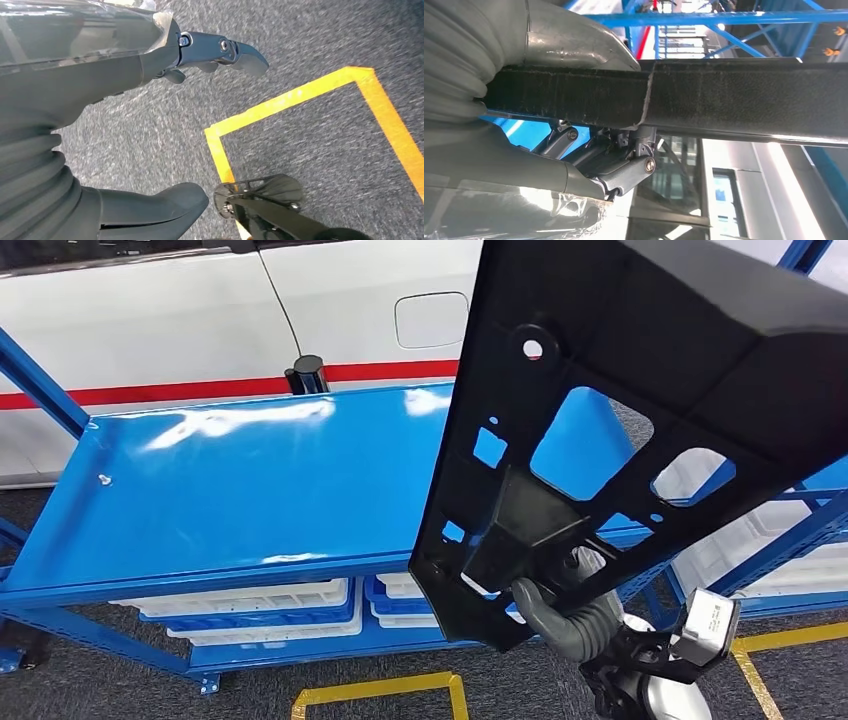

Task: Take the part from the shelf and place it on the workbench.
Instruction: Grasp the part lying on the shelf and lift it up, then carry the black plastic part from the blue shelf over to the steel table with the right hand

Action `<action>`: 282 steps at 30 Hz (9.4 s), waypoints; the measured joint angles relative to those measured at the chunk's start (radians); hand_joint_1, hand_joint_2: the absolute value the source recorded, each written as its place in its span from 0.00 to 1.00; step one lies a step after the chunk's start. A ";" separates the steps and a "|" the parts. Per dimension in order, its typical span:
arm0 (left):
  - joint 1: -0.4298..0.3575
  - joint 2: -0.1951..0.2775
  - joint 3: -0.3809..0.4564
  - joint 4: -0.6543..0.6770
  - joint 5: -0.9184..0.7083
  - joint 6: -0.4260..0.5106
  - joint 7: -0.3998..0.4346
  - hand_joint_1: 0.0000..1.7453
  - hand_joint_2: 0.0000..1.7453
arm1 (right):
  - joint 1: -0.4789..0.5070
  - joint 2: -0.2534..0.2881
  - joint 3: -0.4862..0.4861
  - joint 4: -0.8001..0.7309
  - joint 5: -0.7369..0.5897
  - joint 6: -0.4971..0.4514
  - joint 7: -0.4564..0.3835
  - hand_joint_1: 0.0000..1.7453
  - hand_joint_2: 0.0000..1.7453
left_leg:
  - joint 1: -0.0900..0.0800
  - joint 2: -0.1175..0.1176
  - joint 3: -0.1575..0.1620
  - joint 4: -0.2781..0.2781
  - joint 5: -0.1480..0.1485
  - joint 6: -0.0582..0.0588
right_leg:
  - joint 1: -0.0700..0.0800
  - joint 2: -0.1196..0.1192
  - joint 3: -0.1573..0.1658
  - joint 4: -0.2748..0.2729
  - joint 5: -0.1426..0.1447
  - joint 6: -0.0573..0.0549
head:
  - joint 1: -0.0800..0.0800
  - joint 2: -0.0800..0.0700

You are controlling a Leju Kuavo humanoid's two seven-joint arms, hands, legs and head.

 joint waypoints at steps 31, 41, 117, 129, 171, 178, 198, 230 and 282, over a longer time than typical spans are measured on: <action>-0.020 0.000 0.006 -0.002 -0.036 -0.011 0.017 0.00 1.00 | -0.215 0.127 0.121 0.261 -0.109 0.046 0.102 1.00 1.00 | -0.012 0.004 -0.073 -0.017 0.017 -0.006 | -0.011 -0.007 0.056 -0.028 -0.025 -0.006 | 0.000 0.000; -0.022 0.006 0.006 -0.004 -0.026 -0.013 0.017 0.00 1.00 | -0.222 0.128 0.153 0.295 -0.107 0.055 0.105 1.00 1.00 | -0.013 0.001 0.114 -0.215 0.099 0.022 | -0.008 -0.008 -0.032 0.032 -0.002 0.033 | 0.003 0.000; -0.018 0.008 0.006 -0.006 -0.038 -0.012 0.012 0.00 1.00 | -0.174 0.143 0.186 0.339 -0.063 0.059 0.042 1.00 1.00 | 0.004 0.032 -0.070 -0.150 0.161 -0.009 | 0.003 -0.018 0.101 -0.022 -0.074 -0.014 | -0.013 0.000; -0.014 0.013 0.006 -0.005 -0.037 -0.013 0.012 0.00 1.00 | -0.167 0.145 0.186 0.339 -0.063 0.059 0.042 1.00 1.00 | 0.000 -0.041 0.104 -0.229 0.107 0.017 | 0.013 0.081 0.027 -0.010 -0.006 0.016 | -0.013 0.000; -0.007 0.015 0.006 -0.005 -0.030 -0.048 -0.019 0.00 1.00 | -0.147 0.139 0.171 0.325 -0.056 0.045 0.040 1.00 1.00 | 0.006 0.090 0.101 -0.244 0.117 0.021 | -0.013 -0.053 -0.008 0.034 -0.015 0.067 | 0.011 0.000; -0.011 0.013 0.006 -0.006 -0.030 -0.054 -0.021 0.00 1.00 | -0.150 0.138 0.172 0.324 -0.056 0.045 0.039 1.00 1.00 | 0.014 0.052 0.079 -0.172 0.056 -0.014 | -0.017 -0.012 0.009 -0.012 0.006 0.011 | 0.002 0.000; -0.003 0.014 0.006 -0.005 -0.024 -0.055 -0.035 0.00 1.00 | -0.159 0.134 0.180 0.325 -0.057 0.045 0.039 1.00 1.00 | 0.005 0.052 0.114 -0.253 0.112 0.039 | -0.013 0.006 -0.150 0.257 -0.075 0.044 | 0.013 0.000; -0.006 0.013 0.006 -0.006 -0.017 -0.081 -0.055 0.00 1.00 | -0.178 0.127 0.186 0.318 -0.067 0.044 0.033 1.00 1.00 | -0.015 0.068 0.127 -0.275 0.119 0.048 | -0.021 -0.009 -0.110 0.165 -0.031 0.063 | 0.007 0.000; -0.001 0.004 0.006 0.000 -0.006 -0.055 -0.056 0.00 1.00 | -0.151 0.114 0.102 0.220 0.003 -0.007 0.014 1.00 1.00 | -0.011 -0.073 0.110 -0.229 0.084 0.021 | -0.002 0.135 -0.028 -0.011 0.036 0.030 | -0.003 0.000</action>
